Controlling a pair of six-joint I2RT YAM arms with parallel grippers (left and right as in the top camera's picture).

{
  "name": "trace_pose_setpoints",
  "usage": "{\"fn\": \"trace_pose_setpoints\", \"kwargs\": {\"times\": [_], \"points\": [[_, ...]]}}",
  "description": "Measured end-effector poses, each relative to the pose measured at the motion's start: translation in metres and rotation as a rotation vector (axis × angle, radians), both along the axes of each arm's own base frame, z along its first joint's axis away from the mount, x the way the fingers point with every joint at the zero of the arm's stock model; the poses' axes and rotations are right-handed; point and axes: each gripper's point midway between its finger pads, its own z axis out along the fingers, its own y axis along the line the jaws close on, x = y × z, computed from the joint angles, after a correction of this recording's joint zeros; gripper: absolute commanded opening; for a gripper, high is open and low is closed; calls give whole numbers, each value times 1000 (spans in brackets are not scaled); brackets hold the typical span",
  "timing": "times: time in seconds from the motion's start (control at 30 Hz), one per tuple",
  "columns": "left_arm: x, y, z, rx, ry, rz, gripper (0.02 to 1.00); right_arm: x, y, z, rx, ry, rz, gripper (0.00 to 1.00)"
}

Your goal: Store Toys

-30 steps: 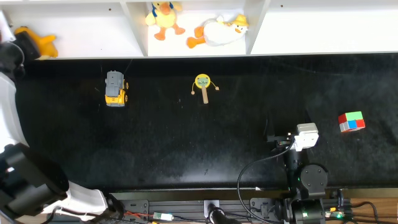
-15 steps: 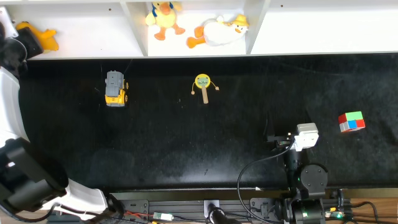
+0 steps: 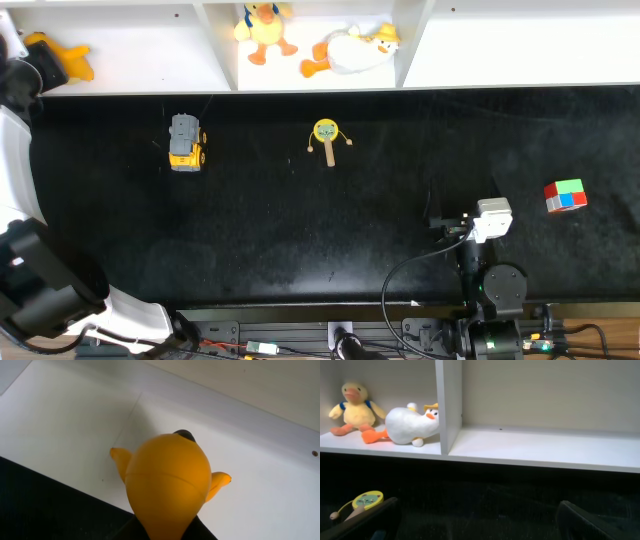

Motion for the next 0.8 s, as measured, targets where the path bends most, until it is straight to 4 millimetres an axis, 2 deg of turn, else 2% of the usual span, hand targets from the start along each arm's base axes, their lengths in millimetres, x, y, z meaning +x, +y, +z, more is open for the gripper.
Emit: {"fn": "trace_pose_setpoints", "kwargs": {"times": [0.3, 0.67, 0.8], "points": [[8, 1, -3, -2, -19, -12, 88, 0, 0, 0, 0, 0, 1, 996], [20, -8, -4, 8, -39, -38, 121, 0, 0, 0, 0, 0, 0, 996], [22, -7, -3, 12, -46, -37, 242, 0, 0, 0, 0, 0, 1, 996]]}}
